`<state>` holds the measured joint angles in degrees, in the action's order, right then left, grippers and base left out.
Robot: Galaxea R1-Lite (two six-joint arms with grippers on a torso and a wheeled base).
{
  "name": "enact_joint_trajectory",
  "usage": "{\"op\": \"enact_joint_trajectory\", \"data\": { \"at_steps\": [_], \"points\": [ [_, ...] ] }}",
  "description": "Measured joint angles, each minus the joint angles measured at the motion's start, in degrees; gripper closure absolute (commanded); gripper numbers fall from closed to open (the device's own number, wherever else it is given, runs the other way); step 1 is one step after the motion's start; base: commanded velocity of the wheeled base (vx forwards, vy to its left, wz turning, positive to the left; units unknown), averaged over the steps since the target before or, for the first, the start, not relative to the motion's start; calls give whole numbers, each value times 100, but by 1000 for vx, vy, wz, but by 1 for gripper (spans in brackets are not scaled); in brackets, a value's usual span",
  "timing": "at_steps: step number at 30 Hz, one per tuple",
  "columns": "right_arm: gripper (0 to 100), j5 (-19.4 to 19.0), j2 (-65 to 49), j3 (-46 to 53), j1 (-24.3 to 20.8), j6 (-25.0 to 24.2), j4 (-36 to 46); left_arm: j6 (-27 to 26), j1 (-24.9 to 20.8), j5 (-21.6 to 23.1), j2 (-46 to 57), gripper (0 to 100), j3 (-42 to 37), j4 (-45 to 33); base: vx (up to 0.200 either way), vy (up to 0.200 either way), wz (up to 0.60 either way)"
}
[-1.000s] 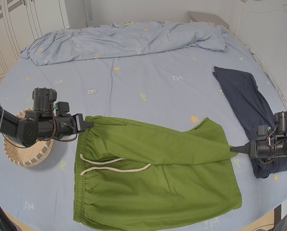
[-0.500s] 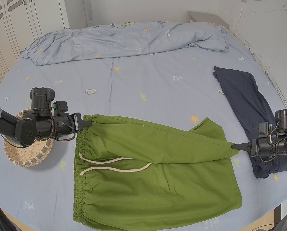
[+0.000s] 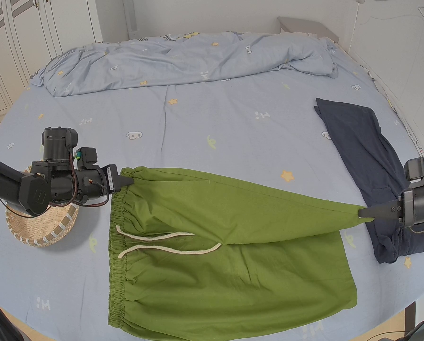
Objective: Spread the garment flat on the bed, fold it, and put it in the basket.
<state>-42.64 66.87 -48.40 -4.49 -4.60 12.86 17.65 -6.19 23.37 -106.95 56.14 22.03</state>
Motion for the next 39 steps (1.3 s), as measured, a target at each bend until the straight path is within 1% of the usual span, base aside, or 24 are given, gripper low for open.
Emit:
{"op": "enact_joint_trajectory", "data": {
  "at_steps": [5, 10, 16, 20, 22, 25, 26, 29, 31, 36, 38, 39],
  "points": [
    [100, 2, -524, -146, -152, -5, 363, 0, -2, 0, 26, 100, -5, 2, 0, 0, 0],
    [100, 2, -719, -221, -174, -13, 363, 0, 0, 2, 44, 100, -7, 0, 0, 0, 0],
    [100, 9, -614, -417, -177, -38, 397, 0, 9, 0, 63, 100, -10, 0, 0, 0, 0],
    [100, 99, -394, -557, -135, -49, 391, 5, 16, -2, 72, 100, -10, 2, 0, 0, 0],
    [100, 282, -217, -649, -107, -44, 364, 5, 20, -5, 74, 100, -10, 0, 0, 0, 0],
    [100, 945, 155, -837, -105, -20, 196, 7, 35, -16, 77, 100, -11, 2, 0, 0, 0],
    [100, 1237, 308, -907, -129, -16, 66, 7, 44, -17, 78, 100, -18, 0, 0, 0, 0],
    [100, 1701, 719, -1113, -223, -7, -449, -2, 85, -20, 85, 100, -20, 2, 0, 0, 0],
    [100, 1892, 1051, -1329, -295, 4, -712, -22, 127, -27, 89, 100, -20, 0, 0, 0, 0],
    [100, 2158, 1715, -1947, -405, 30, -978, -74, 195, -68, 96, 100, -27, 5, 0, 0, 0],
    [100, 2327, 1980, -2199, -439, 77, -1035, -93, 217, -118, 96, 100, -27, 16, 0, 0, 0],
    [100, 2497, 2122, -2332, -463, 115, -1068, -99, 226, -156, 96, 100, -20, 35, 0, 0, 0]
  ]
}}
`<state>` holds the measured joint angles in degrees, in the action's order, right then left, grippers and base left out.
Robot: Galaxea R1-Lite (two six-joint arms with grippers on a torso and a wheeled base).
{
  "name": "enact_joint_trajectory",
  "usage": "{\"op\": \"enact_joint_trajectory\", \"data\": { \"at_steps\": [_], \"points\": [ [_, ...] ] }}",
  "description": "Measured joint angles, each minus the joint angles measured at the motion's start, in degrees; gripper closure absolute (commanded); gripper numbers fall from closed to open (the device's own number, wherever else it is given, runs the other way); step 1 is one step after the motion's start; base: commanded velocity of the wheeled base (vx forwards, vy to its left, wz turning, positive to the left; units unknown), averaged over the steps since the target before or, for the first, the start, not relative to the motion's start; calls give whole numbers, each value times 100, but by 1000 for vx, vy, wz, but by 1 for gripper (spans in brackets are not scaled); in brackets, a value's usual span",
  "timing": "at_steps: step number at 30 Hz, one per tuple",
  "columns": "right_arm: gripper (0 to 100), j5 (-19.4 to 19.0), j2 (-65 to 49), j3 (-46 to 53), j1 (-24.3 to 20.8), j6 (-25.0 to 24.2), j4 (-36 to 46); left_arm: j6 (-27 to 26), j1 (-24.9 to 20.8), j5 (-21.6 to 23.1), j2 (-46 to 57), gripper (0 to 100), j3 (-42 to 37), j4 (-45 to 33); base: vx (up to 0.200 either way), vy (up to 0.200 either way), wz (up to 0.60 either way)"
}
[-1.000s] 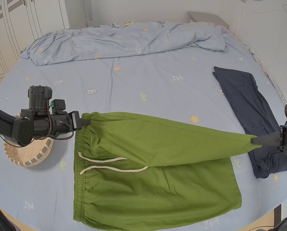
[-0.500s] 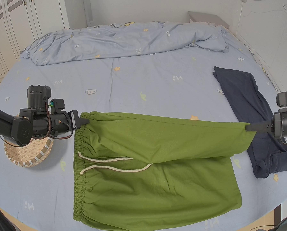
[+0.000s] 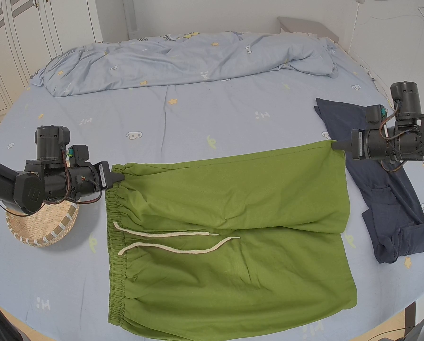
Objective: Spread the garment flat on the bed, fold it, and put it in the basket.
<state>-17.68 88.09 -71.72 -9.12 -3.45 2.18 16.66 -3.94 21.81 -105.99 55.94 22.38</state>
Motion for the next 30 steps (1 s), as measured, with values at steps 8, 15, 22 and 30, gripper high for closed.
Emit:
{"op": "enact_joint_trajectory", "data": {
  "at_steps": [8, 15, 22, 30],
  "points": [
    [100, 670, 822, -774, -206, 149, -588, -261, 135, -129, -38, 100, 43, 206, 0, 0, 0],
    [100, 742, 1403, -1543, -262, 167, -641, -380, 245, -154, -101, 100, 163, 238, 0, 0, 0],
    [100, 753, 1866, -2191, -267, 176, -641, -402, 278, -219, -215, 100, 274, 252, 0, 0, 0],
    [100, 758, 2360, -2754, -245, 204, -541, -411, 323, -240, -455, 100, 511, 257, 0, 0, 0]
  ]
}}
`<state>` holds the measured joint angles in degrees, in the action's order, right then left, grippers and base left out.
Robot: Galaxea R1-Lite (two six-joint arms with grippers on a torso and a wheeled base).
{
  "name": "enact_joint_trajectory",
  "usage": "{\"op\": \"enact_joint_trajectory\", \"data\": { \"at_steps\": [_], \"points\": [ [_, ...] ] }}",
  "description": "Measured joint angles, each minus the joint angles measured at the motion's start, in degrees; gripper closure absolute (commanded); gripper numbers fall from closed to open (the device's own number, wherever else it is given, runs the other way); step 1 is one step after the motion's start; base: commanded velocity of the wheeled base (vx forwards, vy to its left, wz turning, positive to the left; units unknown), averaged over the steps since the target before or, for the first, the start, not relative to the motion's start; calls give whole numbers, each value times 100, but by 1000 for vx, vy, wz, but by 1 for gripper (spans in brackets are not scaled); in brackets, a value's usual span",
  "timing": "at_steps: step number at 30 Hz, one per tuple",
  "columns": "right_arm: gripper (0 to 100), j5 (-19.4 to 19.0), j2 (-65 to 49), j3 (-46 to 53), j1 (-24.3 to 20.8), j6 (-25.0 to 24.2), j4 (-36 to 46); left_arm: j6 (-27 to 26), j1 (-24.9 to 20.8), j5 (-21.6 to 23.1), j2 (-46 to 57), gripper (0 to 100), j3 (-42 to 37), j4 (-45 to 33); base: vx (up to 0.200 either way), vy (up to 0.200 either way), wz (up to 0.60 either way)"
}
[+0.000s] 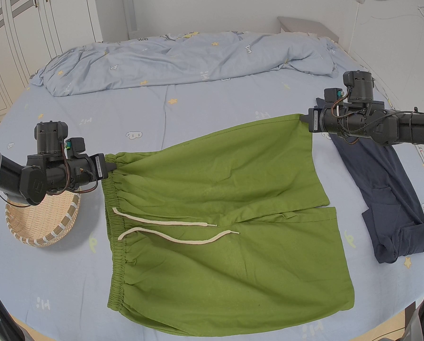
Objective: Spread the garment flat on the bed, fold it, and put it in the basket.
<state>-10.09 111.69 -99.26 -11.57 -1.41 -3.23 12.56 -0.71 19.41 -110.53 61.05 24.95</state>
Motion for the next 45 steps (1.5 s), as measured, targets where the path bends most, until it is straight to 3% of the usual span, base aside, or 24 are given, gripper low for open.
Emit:
{"op": "enact_joint_trajectory", "data": {
  "at_steps": [9, 10, 11, 12, 32, 38, 45],
  "points": [
    [100, 2, 294, -199, 17, 0, 0, -2, 11, -11, -273, 100, 251, -2, 0, 0, 0],
    [100, 2, 324, -206, 24, 0, 0, -2, 13, -26, -308, 0, 301, 0, 0, 0, 0],
    [100, 5, 350, -207, 33, 0, 0, -2, 13, -45, -346, 0, 339, 0, 0, 0, 0],
    [0, 2, 363, -210, 39, 0, 1, -2, 13, -61, -366, 0, 358, -2, 0, 0, 0],
    [0, -6, 396, -228, 171, -79, 140, 46, -174, -132, -195, 0, 308, 13, 0, 0, 0],
    [0, -13, -157, 441, 258, -416, 519, 50, -212, -123, 273, 0, -689, 11, 0, 0, 0],
    [0, -279, -1131, 2172, 306, -980, 714, 74, -150, 67, 931, 0, -2369, 9, 0, 0, 0]
  ]
}}
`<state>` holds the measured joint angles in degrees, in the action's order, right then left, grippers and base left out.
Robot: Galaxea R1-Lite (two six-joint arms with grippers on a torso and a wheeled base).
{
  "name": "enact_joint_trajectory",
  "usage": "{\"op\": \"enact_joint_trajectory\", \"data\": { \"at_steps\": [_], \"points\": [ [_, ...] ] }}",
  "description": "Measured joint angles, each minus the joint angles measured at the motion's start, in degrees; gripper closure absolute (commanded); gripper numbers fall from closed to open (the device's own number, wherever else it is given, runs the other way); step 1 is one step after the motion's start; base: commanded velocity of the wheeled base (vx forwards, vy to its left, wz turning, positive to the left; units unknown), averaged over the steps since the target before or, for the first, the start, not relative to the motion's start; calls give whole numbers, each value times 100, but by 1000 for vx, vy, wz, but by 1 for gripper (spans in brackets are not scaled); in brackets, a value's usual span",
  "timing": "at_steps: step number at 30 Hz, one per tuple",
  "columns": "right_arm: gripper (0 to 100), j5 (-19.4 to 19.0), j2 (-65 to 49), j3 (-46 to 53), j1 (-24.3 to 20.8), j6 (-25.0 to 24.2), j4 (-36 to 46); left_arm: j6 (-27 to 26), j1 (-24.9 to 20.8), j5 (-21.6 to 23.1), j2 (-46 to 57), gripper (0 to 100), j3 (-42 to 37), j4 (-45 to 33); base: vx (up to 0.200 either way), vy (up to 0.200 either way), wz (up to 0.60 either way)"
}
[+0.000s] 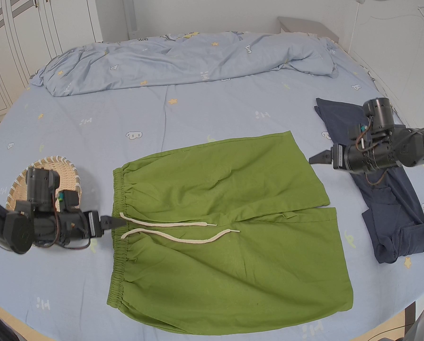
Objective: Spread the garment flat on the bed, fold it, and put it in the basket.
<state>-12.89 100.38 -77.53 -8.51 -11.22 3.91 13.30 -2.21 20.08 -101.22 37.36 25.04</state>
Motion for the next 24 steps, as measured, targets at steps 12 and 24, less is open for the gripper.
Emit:
{"op": "enact_joint_trajectory", "data": {
  "at_steps": [12, 24],
  "points": [
    [0, -496, -1741, 2669, 28, -761, -39, -33, 108, 734, 1282, 0, -2383, 2, 0, 0, 0],
    [0, -564, -2514, 3032, 39, -875, -102, -52, 61, 1443, 1002, 0, -2634, 5, 0, 0, 0]
  ]
}}
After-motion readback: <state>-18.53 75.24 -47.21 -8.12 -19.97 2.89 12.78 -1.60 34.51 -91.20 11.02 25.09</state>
